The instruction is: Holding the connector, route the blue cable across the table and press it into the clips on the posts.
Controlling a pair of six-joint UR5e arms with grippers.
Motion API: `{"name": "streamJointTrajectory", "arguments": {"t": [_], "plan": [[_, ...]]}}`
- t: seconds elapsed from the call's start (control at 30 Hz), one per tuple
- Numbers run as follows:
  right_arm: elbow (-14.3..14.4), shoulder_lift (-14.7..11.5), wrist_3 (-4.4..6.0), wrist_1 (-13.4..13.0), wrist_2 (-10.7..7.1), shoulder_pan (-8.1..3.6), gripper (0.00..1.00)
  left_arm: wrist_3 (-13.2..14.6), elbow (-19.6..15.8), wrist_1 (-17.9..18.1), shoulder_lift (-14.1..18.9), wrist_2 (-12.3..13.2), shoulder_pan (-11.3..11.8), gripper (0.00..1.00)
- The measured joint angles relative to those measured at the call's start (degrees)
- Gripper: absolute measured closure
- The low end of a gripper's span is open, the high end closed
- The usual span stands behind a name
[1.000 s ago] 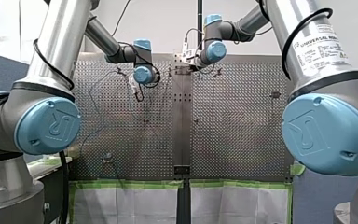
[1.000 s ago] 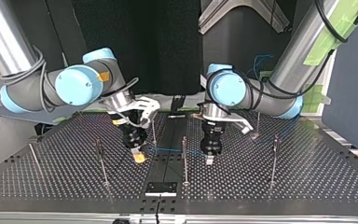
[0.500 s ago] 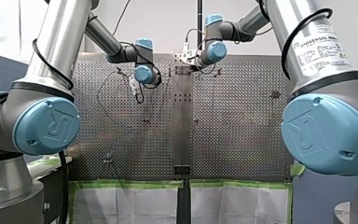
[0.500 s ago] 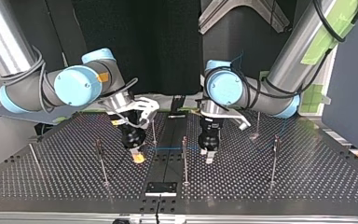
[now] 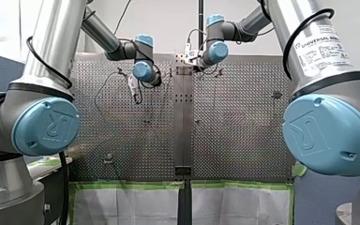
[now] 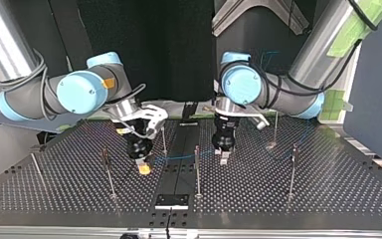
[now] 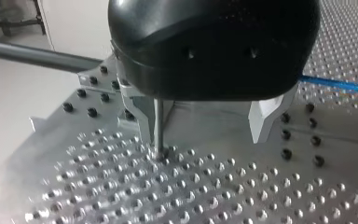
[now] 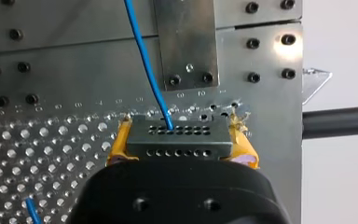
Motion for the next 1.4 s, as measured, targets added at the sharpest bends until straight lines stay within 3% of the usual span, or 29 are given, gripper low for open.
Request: {"name": "streamJointTrajectory", "arguments": {"t": [0.17,0.37,0.73,1.0,1.4], "plan": [[0.0,-0.03,0.0,0.1,0.13,-0.28,1.0,0.01,-2.63,-1.44,2.64,2.15,-0.46,0.0],[0.01,-0.11,0.0,0.32,0.15,-1.34,1.0,0.33,-5.15,-3.83,5.16,2.64,-1.4,0.0],[0.01,-0.51,0.0,0.54,0.15,-2.22,1.0,2.23,-9.47,-7.46,10.41,-0.19,-4.6,0.0],[0.01,-0.75,-0.05,1.19,0.15,-2.47,1.0,2.79,-7.28,-6.14,12.72,-3.94,-8.36,0.0],[0.64,-1.6,-0.49,2.62,0.15,-2.91,1.0,4.45,-1.57,-5.37,7.55,-9.71,-14.13,0.0]]}}
